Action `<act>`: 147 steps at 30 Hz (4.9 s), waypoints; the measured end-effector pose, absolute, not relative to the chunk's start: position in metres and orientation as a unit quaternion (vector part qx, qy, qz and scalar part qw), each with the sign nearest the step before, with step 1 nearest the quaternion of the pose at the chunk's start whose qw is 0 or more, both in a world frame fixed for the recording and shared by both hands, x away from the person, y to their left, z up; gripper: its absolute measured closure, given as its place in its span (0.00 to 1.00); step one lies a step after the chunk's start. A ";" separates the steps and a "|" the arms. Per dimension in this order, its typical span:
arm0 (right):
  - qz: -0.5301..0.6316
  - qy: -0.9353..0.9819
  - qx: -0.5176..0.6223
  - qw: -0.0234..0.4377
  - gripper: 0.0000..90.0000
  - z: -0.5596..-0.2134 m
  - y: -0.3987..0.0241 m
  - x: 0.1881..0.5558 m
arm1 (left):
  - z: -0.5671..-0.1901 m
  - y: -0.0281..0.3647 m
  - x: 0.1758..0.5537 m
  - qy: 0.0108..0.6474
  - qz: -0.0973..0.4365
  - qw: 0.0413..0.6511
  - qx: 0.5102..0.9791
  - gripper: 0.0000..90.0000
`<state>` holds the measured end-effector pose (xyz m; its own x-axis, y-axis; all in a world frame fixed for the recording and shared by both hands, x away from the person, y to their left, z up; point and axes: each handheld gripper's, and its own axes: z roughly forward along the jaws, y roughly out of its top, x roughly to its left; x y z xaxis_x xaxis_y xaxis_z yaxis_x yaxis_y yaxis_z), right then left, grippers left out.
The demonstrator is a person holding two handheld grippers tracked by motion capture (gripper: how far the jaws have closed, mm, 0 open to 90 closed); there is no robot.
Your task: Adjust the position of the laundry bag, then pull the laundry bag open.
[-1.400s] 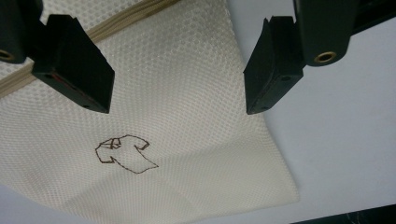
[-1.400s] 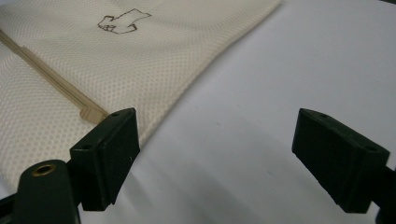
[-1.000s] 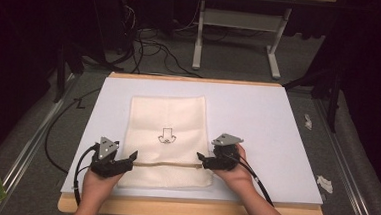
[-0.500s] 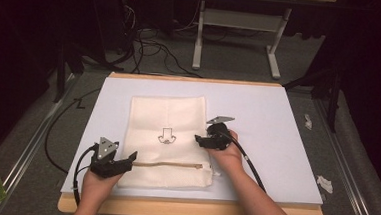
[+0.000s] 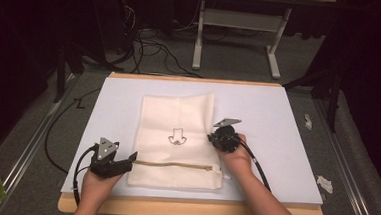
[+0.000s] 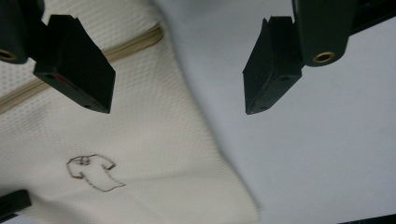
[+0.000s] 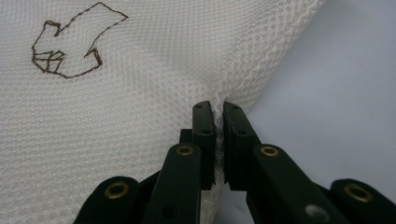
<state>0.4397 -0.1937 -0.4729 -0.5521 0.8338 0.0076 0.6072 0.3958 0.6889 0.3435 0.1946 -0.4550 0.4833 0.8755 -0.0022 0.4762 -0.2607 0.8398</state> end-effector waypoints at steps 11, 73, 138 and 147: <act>0.306 0.781 0.508 0.197 0.86 -0.470 -0.300 0.424 | -0.456 0.177 0.343 0.433 0.228 0.406 0.772 0.29; 0.357 0.778 0.494 0.157 0.69 -0.475 -0.315 0.310 | -0.466 0.096 0.321 0.347 0.160 0.412 0.827 0.51; 0.416 0.771 0.451 0.169 0.92 -0.453 -0.320 0.304 | -0.462 -0.025 0.331 0.292 0.083 0.472 0.828 0.54; 0.419 0.770 0.450 0.171 0.92 -0.451 -0.320 0.304 | -0.464 -0.067 0.334 0.272 0.067 0.480 0.831 0.60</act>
